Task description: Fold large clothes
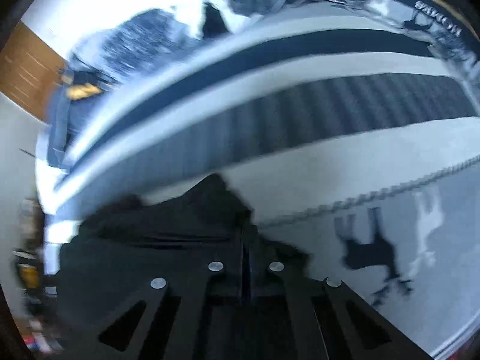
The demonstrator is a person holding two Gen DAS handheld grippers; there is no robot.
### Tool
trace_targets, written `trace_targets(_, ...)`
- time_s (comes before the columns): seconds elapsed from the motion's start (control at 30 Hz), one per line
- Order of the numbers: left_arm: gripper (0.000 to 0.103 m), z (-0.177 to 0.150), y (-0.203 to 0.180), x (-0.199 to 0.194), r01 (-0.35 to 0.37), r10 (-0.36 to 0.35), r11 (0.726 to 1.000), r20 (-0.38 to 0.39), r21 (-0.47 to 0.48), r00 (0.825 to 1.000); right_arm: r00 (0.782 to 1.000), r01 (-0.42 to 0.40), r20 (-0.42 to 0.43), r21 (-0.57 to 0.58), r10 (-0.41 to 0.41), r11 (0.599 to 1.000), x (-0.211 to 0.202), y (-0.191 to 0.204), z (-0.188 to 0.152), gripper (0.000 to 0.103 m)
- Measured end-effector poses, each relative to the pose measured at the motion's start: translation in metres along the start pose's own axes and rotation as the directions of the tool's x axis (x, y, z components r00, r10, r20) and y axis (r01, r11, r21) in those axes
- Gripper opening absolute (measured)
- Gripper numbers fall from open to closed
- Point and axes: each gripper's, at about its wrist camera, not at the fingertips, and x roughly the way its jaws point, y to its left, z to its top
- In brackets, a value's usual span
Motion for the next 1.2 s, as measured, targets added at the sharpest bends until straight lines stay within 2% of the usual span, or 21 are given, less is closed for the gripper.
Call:
trace_targets(0.03, 0.001, -0.001, 0.004, -0.003, 0.018, -0.018, 1.0, 0.008, -0.025, 1.0, 1.0, -0.016, -0.024, 0.039, 0.017, 0.999, 0.012, -0.007, -0.003, 0.002)
trace_targets(0.1, 0.001, -0.003, 0.019, -0.013, 0.088, -0.085, 0.992, 0.035, -0.089, 0.996, 0.996, -0.091, -0.015, 0.079, 0.092, 0.993, 0.01, -0.013, -0.007, 0.002)
trace_targets(0.13, 0.002, -0.004, 0.03, -0.02, 0.116, -0.111, 0.985, 0.05, -0.125, 0.993, 0.988, -0.152, 0.027, 0.102, 0.15, 0.983, 0.0, -0.018, -0.012, 0.002)
trace_targets(0.17, 0.003, -0.004, 0.037, -0.024, 0.129, -0.121, 0.981, 0.063, -0.145, 0.991, 0.986, -0.164, 0.058, 0.109, 0.158, 0.981, -0.01, -0.022, -0.015, 0.003)
trace_targets(0.2, 0.01, -0.007, 0.048, -0.032, 0.145, -0.131, 0.975, 0.087, -0.171, 0.987, 0.984, -0.166, 0.086, 0.107, 0.157, 0.98, -0.02, -0.025, -0.019, 0.003)
trace_targets(0.23, 0.032, -0.011, 0.059, -0.039, 0.158, -0.14, 0.968, 0.106, -0.193, 0.984, 0.976, -0.184, 0.132, 0.095, 0.171, 0.978, -0.036, -0.03, -0.029, 0.005)
trace_targets(0.27, 0.048, -0.015, 0.069, -0.045, 0.172, -0.15, 0.963, 0.116, -0.207, 0.982, 0.969, -0.205, 0.157, 0.08, 0.191, 0.975, -0.047, -0.033, -0.037, 0.016)
trace_targets(0.3, 0.075, -0.023, 0.08, -0.053, 0.196, -0.169, 0.953, 0.129, -0.229, 0.977, 0.965, -0.217, 0.168, 0.07, 0.203, 0.974, -0.056, -0.036, -0.045, 0.029)
trace_targets(0.33, 0.08, -0.031, 0.09, -0.059, 0.212, -0.181, 0.946, 0.144, -0.245, 0.973, 0.955, -0.239, 0.196, 0.054, 0.225, 0.969, -0.071, -0.041, -0.062, 0.067)
trace_targets(0.37, 0.08, -0.048, 0.104, -0.066, 0.24, -0.2, 0.934, 0.168, -0.265, 0.965, 0.945, -0.258, 0.218, 0.04, 0.243, 0.965, -0.081, -0.045, -0.077, 0.087)
trace_targets(0.47, 0.08, -0.085, 0.123, -0.06, 0.277, -0.254, 0.923, 0.118, -0.266, 0.96, 0.94, -0.288, 0.189, 0.002, 0.283, 0.958, -0.096, -0.05, -0.126, 0.087)
trace_targets(0.53, 0.08, -0.119, 0.131, -0.055, 0.341, -0.329, 0.904, 0.091, -0.257, 0.94, 0.943, -0.292, 0.172, 0.016, 0.285, 0.956, -0.093, -0.06, -0.153, 0.087)
trace_targets(0.6, 0.08, -0.145, 0.134, -0.054, 0.356, -0.348, 0.898, 0.079, -0.259, 0.934, 0.931, -0.352, 0.131, 0.077, 0.34, 0.933, -0.08, -0.082, -0.187, 0.087)
trace_targets(0.7, 0.08, -0.176, 0.14, -0.056, 0.4, -0.397, 0.857, 0.076, -0.326, 0.914, 0.91, -0.412, 0.118, 0.15, 0.397, 0.899, -0.065, -0.099, -0.22, 0.087)
trace_targets(0.77, 0.08, -0.19, 0.139, -0.05, 0.427, -0.439, 0.827, 0.052, -0.366, 0.897, 0.896, -0.442, 0.122, 0.174, 0.426, 0.88, -0.056, -0.104, -0.233, 0.085)
trace_targets(0.87, 0.08, -0.203, 0.13, -0.044, 0.466, -0.491, 0.807, 0.026, -0.363, 0.871, 0.884, -0.462, 0.152, 0.144, 0.442, 0.875, -0.062, -0.101, -0.236, 0.084)
trace_targets(0.9, 0.08, -0.206, 0.126, -0.043, 0.474, -0.496, 0.808, 0.029, -0.351, 0.868, 0.885, -0.46, 0.143, 0.135, 0.442, 0.877, -0.062, -0.098, -0.237, 0.084)
trace_targets(0.97, 0.08, -0.212, 0.122, -0.041, 0.474, -0.486, 0.819, 0.048, -0.323, 0.872, 0.887, -0.461, 0.106, 0.145, 0.449, 0.876, -0.054, -0.095, -0.238, 0.079)
trace_targets(1.2, 0.08, -0.212, 0.124, -0.042, 0.507, -0.521, 0.778, 0.07, -0.372, 0.851, 0.861, -0.508, 0.1, 0.24, 0.499, 0.827, -0.048, -0.108, -0.258, 0.077)
